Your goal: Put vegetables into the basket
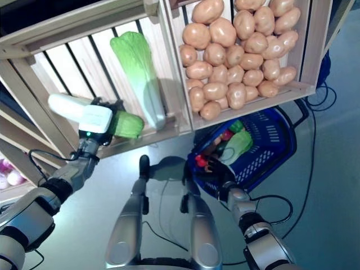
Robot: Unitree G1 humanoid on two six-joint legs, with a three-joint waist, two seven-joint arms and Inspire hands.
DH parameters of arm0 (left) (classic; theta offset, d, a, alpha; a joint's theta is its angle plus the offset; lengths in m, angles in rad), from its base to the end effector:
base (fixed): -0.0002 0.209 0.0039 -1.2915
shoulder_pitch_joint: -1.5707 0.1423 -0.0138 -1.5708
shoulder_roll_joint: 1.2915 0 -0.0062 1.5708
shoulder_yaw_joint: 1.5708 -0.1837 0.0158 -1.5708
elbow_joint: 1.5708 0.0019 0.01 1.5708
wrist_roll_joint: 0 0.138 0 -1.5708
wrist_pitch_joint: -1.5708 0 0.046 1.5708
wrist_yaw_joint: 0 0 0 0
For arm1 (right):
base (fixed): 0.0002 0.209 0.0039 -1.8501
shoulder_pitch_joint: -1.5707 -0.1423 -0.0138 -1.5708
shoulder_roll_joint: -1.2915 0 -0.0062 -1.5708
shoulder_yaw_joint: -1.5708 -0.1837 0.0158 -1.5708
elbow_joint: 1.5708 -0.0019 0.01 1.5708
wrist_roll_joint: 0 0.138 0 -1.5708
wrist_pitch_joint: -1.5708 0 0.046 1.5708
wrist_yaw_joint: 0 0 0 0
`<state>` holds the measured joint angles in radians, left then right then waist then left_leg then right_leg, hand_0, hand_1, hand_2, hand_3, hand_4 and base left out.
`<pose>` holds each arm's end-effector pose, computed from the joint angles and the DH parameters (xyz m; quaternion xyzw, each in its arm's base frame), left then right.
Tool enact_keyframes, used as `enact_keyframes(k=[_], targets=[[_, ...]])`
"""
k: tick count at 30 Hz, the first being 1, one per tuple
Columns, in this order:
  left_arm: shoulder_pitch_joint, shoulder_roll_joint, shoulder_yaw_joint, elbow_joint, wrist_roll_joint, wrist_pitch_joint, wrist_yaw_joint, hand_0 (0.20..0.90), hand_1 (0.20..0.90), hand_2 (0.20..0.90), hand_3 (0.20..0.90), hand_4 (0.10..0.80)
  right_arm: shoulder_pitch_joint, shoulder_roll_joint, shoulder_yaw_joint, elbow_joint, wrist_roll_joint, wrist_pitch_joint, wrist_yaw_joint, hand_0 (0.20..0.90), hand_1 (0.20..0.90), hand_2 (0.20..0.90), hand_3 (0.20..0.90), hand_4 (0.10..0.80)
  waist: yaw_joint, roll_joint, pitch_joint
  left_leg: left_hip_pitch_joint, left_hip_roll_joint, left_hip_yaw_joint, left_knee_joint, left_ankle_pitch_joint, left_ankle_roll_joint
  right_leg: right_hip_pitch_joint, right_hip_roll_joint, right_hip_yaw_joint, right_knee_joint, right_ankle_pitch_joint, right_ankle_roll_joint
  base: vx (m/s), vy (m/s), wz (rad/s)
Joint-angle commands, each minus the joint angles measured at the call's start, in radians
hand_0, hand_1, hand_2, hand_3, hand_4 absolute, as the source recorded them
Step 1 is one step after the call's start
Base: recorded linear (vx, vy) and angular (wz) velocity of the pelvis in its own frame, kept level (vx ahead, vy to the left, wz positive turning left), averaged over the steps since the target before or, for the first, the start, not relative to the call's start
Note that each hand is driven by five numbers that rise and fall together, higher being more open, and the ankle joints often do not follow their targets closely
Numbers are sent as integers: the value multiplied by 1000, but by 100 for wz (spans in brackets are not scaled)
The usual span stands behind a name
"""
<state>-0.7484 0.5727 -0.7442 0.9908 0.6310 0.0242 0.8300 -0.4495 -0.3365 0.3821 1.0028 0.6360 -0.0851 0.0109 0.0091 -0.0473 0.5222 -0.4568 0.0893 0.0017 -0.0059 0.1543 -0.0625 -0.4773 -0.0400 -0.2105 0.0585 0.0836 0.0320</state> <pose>0.3091 0.2305 0.0568 0.7245 -0.1584 0.1303 0.6580 0.2516 -0.2027 -0.0213 0.0235 0.2587 -0.0058 0.9657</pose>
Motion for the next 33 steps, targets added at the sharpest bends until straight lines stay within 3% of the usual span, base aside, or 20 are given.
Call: enact_keyframes(k=[1,3,4,5,6,14,21,24,29,32,33], targets=[[-66,-17,104,59,-68,-50,145,900,900,900,900,800,12,4,52,-70,19,-17,-47,900,900,900,900,800,-20,-72,-2,-99,-1,2,59,5,-31,-27,-17,24,89,-25,35,-18,-27,-4],[-72,-22,118,69,-88,-64,166,900,900,900,900,800,8,8,60,-73,21,-17,-51,900,900,900,900,800,-21,-78,-2,-104,2,2,57,7,-33,-32,-14,25,89,-23,35,-21,-33,-6],[-77,-32,143,76,-93,-67,186,467,467,467,467,511,8,16,66,-85,26,-14,-59,900,900,900,900,800,-23,-87,-2,-107,6,3,52,11,-34,-37,-10,25,89,-23,35,-21,-39,-4],[-80,-33,146,80,-94,-69,188,335,335,335,335,424,7,17,68,-86,27,-14,-60,900,900,900,900,800,-24,-88,-2,-109,7,3,52,11,-34,-38,-10,25,89,-23,35,-27,-52,-1],[-89,-37,152,91,-101,-75,195,300,300,300,300,400,4,22,74,-90,28,-15,-62,900,900,900,900,800,-27,-93,-2,-112,10,2,49,13,-36,-43,-7,26,89,-22,35,-21,-31,0],[-120,-44,144,111,-78,-90,194,300,300,300,300,400,6,22,84,-107,32,-7,-72,900,900,900,900,800,-38,-99,-2,-106,11,-2,55,11,-38,-40,-1,29,93,-24,30,-4,-5,0],[-114,-48,134,105,-84,-97,195,300,300,300,300,400,5,14,71,-99,24,-25,-62,900,900,900,900,800,-40,-79,-8,-89,7,0,68,2,-39,-27,-8,29,105,-37,28,1,1,0],[-86,-48,145,74,-83,-141,247,300,300,300,300,400,19,8,63,-118,17,-43,-68,900,900,900,900,800,-39,-64,-16,-71,0,-1,69,-4,-36,-11,-15,30,105,-41,29,0,0,0],[20,-27,236,-109,-59,-220,341,300,300,300,300,400,96,-23,46,-217,2,-121,-86,900,900,900,900,800,-23,-35,-35,-26,-11,-3,55,-16,-33,31,-30,16,89,-48,32,41,-23,-1],[148,-25,304,-272,-68,-259,358,300,300,300,300,400,173,-43,15,-328,-7,-159,-106,900,900,900,900,800,-10,-18,-53,4,-17,-10,36,-20,-31,63,-38,3,73,-48,36,55,-41,-1],[229,-27,340,-370,-77,-290,349,300,300,300,300,400,223,-49,-11,-389,-9,-190,-102,900,900,900,900,800,0,-12,-62,31,-19,-12,24,-25,-31,90,-42,-2,65,-54,40,71,-60,1]])
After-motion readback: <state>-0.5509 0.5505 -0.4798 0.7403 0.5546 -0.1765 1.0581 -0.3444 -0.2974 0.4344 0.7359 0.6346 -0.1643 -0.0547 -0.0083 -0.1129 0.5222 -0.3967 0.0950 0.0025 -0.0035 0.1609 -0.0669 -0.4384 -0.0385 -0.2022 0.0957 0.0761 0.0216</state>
